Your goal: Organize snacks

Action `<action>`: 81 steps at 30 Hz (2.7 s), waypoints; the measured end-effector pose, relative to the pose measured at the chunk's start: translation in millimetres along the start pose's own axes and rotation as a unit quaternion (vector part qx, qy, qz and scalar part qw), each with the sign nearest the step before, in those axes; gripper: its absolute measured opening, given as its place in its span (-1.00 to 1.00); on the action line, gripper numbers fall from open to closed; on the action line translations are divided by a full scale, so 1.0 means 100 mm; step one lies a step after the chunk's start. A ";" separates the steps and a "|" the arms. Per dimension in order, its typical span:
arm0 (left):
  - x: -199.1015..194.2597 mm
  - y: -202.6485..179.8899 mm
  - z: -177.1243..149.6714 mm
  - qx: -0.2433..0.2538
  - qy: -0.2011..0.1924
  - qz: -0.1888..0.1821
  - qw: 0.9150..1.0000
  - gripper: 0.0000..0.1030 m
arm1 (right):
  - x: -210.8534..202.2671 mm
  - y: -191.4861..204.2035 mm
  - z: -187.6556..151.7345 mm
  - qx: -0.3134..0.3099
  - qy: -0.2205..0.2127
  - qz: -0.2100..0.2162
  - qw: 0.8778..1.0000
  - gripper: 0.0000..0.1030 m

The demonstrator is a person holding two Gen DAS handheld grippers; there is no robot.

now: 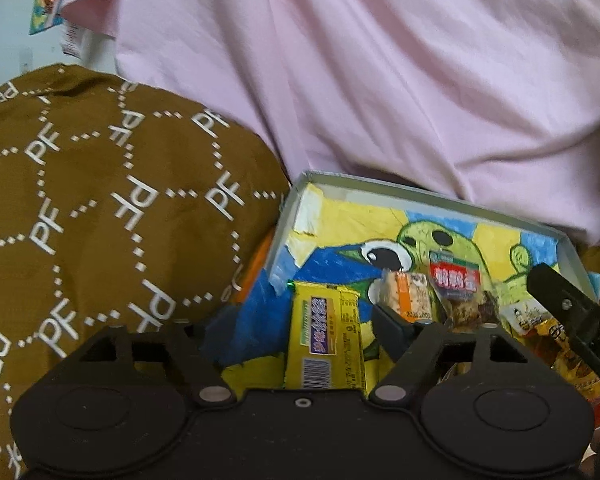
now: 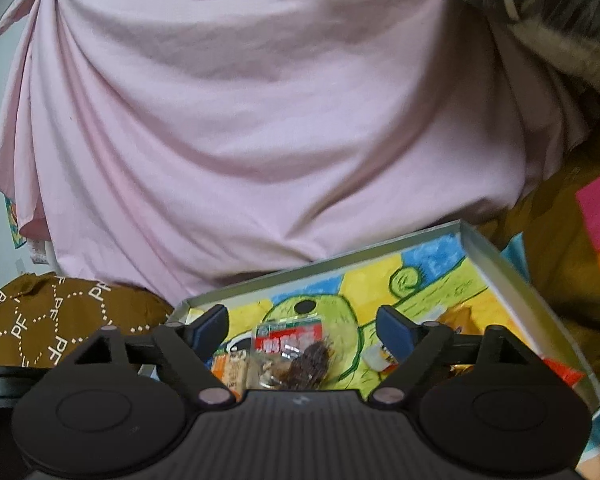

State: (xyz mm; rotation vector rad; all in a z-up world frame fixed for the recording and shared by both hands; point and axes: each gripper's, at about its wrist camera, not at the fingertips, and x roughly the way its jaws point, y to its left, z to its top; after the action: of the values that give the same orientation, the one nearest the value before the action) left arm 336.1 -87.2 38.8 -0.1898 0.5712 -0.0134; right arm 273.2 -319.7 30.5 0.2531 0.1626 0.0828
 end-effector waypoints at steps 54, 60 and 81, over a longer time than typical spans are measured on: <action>-2.20 0.61 -1.19 0.028 -0.070 -0.002 0.997 0.98 | -2.27 0.51 -0.50 -0.110 0.050 -0.092 0.988 1.00; -2.30 0.79 -1.42 0.023 -0.065 0.004 0.998 0.98 | -2.47 0.57 -0.63 -0.105 0.060 -0.099 0.988 1.00; -2.41 0.94 -1.72 0.037 -0.061 0.006 0.997 0.99 | -2.56 0.60 -0.83 -0.112 0.080 -0.108 0.985 1.00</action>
State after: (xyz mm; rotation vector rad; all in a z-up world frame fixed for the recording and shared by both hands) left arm 36.5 -9.4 9.3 -0.1147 0.4494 -0.0102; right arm 3.8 -267.8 5.2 0.0027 0.3371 -0.0943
